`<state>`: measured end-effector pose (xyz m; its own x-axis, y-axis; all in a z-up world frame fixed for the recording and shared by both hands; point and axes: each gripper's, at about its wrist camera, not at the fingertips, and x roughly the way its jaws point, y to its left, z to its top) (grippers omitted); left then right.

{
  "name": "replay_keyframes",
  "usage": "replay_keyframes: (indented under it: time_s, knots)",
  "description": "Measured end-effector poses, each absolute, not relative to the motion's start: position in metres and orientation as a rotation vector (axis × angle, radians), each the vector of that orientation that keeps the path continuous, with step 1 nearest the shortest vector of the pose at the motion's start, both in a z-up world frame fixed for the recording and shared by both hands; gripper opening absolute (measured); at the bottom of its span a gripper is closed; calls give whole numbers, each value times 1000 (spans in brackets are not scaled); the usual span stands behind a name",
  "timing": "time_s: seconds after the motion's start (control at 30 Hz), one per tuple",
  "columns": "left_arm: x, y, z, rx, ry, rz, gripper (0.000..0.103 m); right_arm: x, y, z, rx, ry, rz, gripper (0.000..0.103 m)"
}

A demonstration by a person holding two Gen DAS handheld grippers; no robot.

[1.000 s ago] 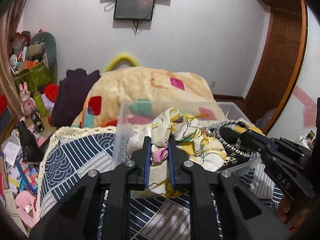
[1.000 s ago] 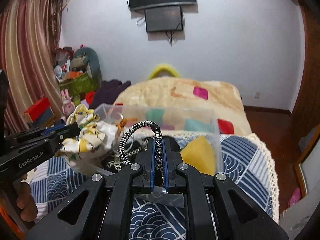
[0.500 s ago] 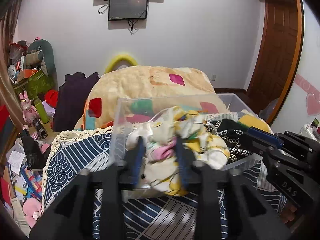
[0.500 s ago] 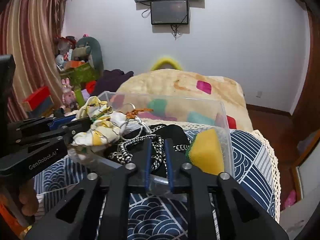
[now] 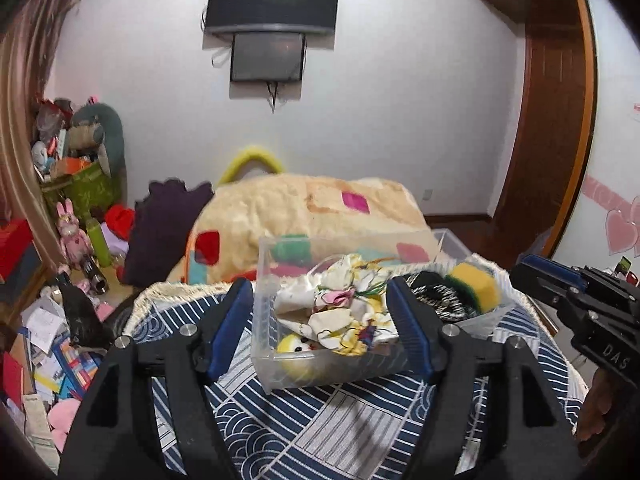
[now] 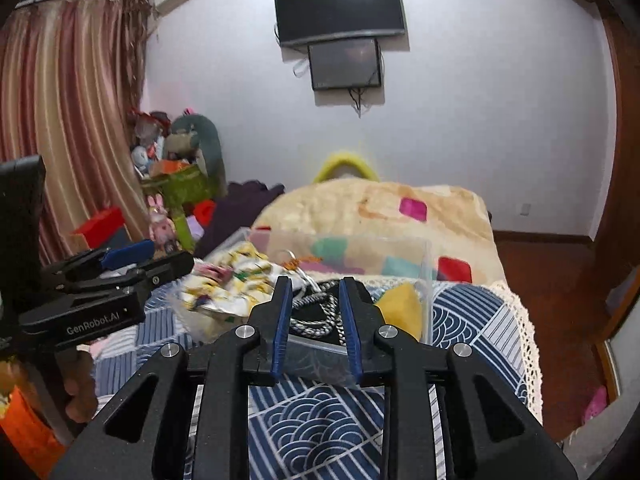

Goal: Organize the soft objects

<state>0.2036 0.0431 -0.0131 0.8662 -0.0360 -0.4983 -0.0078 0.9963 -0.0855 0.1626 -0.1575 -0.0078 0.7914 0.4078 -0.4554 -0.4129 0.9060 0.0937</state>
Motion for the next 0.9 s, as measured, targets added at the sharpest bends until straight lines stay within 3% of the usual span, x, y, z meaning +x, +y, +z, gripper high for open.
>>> replay_keyframes:
  time_s: [0.07,0.17,0.33,0.4,0.53,0.67,0.9]
  knots:
    - [187,40,-4,-75,479,-10,78,153,-160,0,-11,451,445,26]
    - [164,33,10,-51,411,-5,85,137,-163,12,2,392,443,47]
    - [132,24,30,-34,345,-56,98,114,-167,29,-5,293,404,69]
    - [120,23,36,-42,317,-60,101,103,-169,34,-7,245,371,84]
    - [101,25,45,-55,279,-48,102,88,-169,41,-25,186,344,89]
    - [86,23,50,-51,266,-47,102,81,-167,44,-29,155,331,102]
    - [68,20,54,-33,238,-41,103,72,-162,43,-40,137,343,102]
